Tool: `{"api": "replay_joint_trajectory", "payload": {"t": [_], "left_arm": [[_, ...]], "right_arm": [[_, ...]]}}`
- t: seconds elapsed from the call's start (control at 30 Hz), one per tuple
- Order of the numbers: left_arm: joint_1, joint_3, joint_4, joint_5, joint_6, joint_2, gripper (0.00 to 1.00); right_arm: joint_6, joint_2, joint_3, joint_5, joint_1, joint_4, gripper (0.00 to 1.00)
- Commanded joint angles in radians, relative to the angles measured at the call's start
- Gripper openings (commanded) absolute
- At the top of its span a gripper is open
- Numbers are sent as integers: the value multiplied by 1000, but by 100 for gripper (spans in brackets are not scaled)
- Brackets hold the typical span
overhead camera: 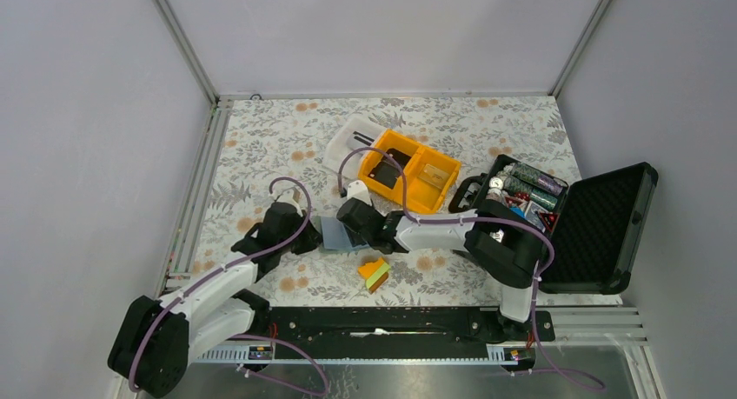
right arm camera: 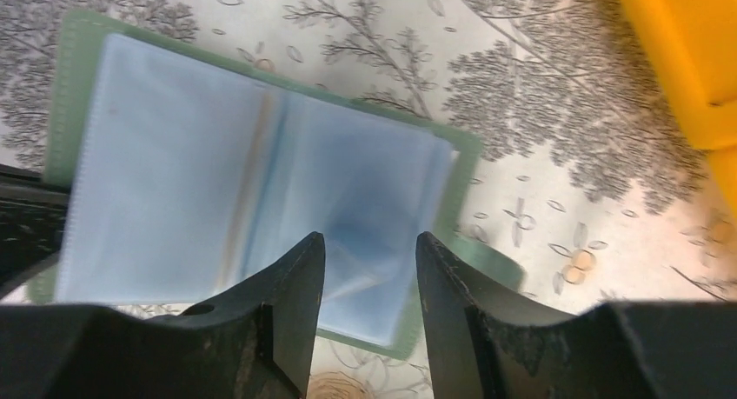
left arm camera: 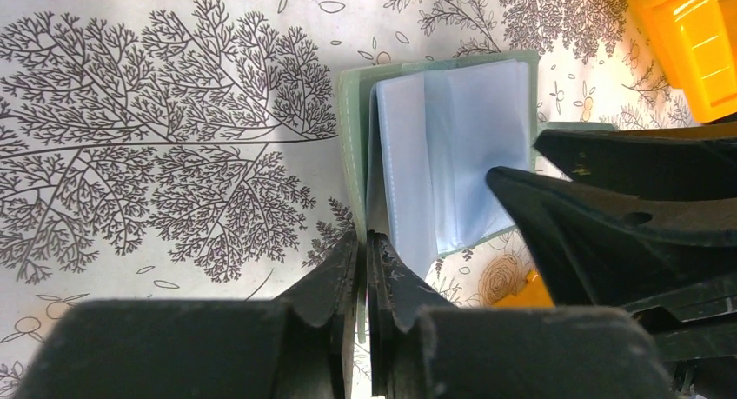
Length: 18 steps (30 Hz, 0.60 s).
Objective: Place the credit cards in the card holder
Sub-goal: Turn over the card slot in the card holder.
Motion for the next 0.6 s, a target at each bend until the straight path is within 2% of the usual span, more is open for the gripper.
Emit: {"api": "replay_joint_trajectory", "payload": {"t": [0.0,0.1,0.17,0.27,0.37,0.47,0.57], "left_arm": [[4,2,-18,-45,1,-34,12],[6,23,-80,-87,1,-69,28],[7,39,-131,-128,-2,-109,46],[14,77,-222,-198,-3,-181,69],[23,155,-341,-243,7,-263,86],[36,251,-416,-224,21,-308,98],[49,377,-487,-209,75,-314,99]], "right_arm": [[-25,-80,-10,126,-4,-70,51],[-26,-116,-21,136,-11,-86,55],[-30,-154,-30,123,-18,-95,61],[-42,-223,-36,91,-32,-129,71],[-80,-294,-26,51,-68,-193,80],[-137,-340,-19,-14,-134,-245,90],[-207,-375,-29,-45,-216,-258,91]]}}
